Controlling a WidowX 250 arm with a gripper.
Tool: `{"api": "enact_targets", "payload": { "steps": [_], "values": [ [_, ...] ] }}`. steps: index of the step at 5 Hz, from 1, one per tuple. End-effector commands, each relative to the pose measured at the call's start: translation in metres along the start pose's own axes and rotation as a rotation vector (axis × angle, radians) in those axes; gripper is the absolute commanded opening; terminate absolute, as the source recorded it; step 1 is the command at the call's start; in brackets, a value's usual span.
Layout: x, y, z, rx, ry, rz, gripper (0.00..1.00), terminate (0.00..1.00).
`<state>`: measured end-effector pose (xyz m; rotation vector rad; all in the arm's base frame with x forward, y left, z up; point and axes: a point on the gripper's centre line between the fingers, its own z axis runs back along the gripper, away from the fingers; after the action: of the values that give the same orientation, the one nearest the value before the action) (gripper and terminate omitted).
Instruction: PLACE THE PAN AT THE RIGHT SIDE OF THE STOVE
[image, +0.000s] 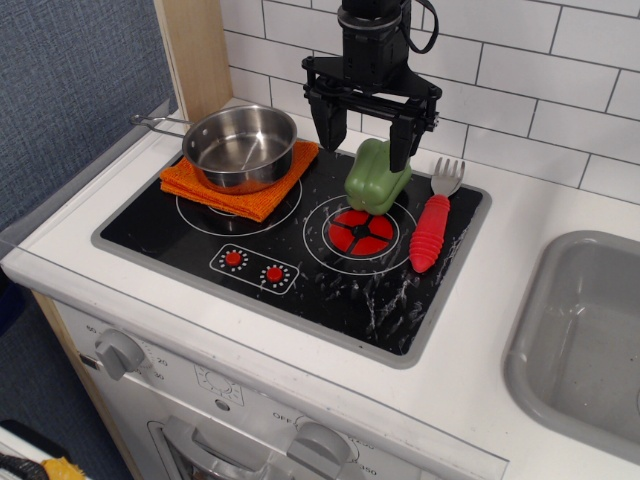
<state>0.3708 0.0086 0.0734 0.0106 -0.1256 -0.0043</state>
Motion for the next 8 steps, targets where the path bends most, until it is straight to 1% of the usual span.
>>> {"api": "enact_targets", "payload": {
  "steps": [1,2,3,4,5,6,8],
  "values": [
    [0.000,0.000,0.000,0.000,0.000,0.000,1.00,0.00],
    [0.005,0.029,0.016,-0.015,-0.045,0.058,1.00,0.00],
    [0.006,0.054,0.025,-0.036,-0.061,0.125,1.00,0.00],
    [0.006,0.075,0.029,-0.028,-0.063,0.147,1.00,0.00],
    [0.007,0.087,0.014,0.004,-0.024,0.164,1.00,0.00],
    [0.011,0.085,-0.004,0.023,0.024,0.149,1.00,0.00],
    [0.015,0.075,-0.024,0.041,0.073,0.129,1.00,0.00]
  ]
}}
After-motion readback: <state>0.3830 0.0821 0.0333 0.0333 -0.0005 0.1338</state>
